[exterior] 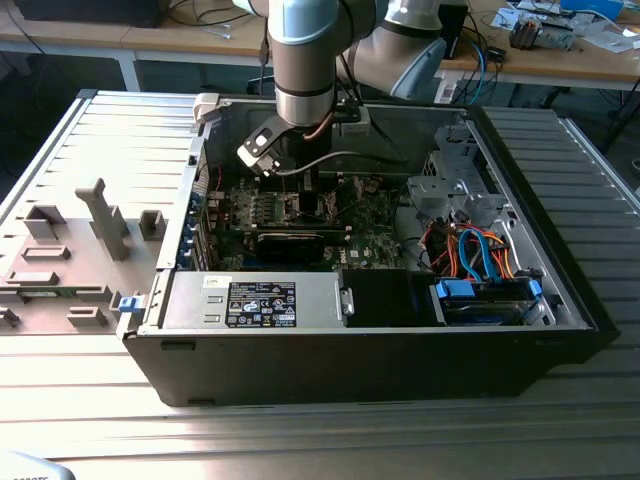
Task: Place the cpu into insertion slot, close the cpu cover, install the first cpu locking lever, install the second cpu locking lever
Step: 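Place the cpu into insertion slot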
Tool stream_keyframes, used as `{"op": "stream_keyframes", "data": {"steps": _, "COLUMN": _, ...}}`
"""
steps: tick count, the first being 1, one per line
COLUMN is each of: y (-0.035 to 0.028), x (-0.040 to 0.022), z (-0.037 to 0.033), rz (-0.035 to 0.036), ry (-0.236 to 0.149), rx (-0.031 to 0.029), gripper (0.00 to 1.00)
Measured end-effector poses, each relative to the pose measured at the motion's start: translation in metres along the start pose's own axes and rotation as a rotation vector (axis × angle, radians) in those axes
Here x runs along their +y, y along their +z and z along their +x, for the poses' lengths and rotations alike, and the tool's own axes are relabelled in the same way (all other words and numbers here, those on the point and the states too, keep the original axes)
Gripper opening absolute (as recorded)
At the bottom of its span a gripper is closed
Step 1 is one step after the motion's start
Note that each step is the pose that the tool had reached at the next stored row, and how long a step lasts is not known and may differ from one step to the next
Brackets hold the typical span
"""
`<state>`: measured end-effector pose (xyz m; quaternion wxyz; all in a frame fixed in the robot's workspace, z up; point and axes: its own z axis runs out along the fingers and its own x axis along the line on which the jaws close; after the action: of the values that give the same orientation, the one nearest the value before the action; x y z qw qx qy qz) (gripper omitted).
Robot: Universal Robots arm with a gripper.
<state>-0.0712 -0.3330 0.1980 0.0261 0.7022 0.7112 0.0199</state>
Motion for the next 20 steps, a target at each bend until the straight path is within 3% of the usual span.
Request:
{"op": "stream_keyframes", "data": {"steps": 8, "y": 0.0003, "x": 0.0001, "z": 0.0001, "rz": -0.0005, "ry": 0.000, "rx": 0.0006, "gripper": 0.54}}
{"op": "stream_keyframes", "data": {"steps": 10, "y": 0.0003, "x": 0.0001, "z": 0.0001, "rz": -0.0003, "ry": 0.000, "rx": 0.0004, "gripper": 0.62}}
{"op": "stream_keyframes", "data": {"steps": 14, "y": 0.0003, "x": 0.0000, "z": 0.0000, "rz": -0.0001, "ry": 0.000, "rx": 0.0001, "gripper": 0.62}}
{"op": "stream_keyframes", "data": {"steps": 20, "y": 0.0002, "x": -0.0001, "z": 0.0009, "rz": -0.0002, "ry": 0.001, "rx": 0.0040, "gripper": 0.62}}
